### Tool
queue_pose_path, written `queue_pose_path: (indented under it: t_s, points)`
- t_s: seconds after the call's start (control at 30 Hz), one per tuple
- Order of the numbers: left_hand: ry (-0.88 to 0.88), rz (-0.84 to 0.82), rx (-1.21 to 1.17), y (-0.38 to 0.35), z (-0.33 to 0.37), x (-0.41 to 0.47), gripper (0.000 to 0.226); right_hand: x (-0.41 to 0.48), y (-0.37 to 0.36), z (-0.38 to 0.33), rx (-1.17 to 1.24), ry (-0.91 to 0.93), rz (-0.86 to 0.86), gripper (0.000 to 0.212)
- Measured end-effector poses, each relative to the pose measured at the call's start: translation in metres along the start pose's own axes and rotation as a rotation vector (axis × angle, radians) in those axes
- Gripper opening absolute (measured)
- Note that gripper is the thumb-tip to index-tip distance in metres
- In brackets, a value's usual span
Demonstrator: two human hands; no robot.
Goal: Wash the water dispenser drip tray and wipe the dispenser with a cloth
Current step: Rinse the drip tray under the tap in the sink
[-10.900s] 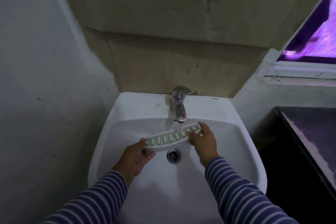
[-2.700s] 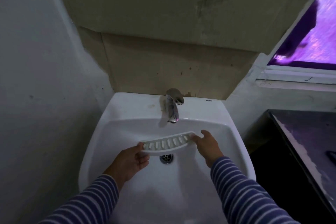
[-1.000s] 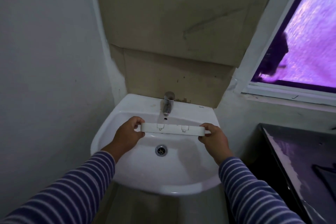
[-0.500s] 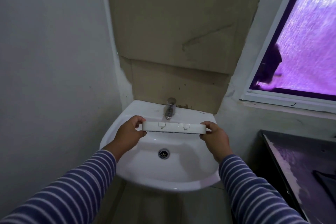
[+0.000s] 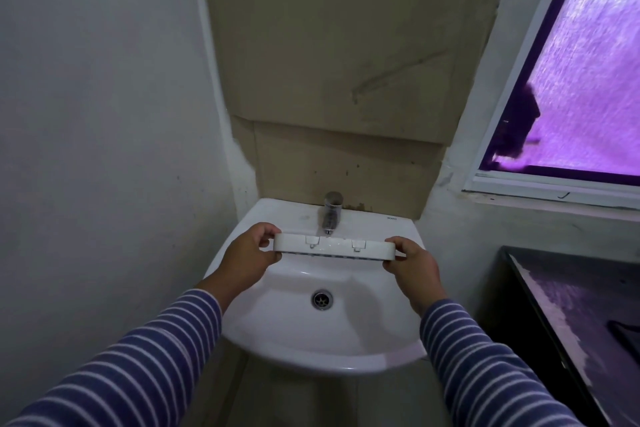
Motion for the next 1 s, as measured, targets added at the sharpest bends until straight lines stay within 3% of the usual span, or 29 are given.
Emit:
queue_pose_path:
  t_s: [0.77,1.0]
  points:
    - [-0.006,-0.032,-0.036,-0.0053,-0.0021,-0.0029,0.036,-0.0048,0.0069,-0.0014,-0.006,-0.018,0.025,0.032]
    - [0.031,-0.037,-0.119,-0.0064,-0.0038,0.0002,0.036,-0.003,0.0065,0.0005,0.089,-0.078,0.011,0.033]
Point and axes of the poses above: each hand's wrist, its own x-axis towards the middle knuckle, its own y-axis out of the back of the hand, z = x × y, the point moved 9 cm from there along x, towards the middle knuckle, and after that the axes turned 15 degrees about z, right-handed, at the moved point
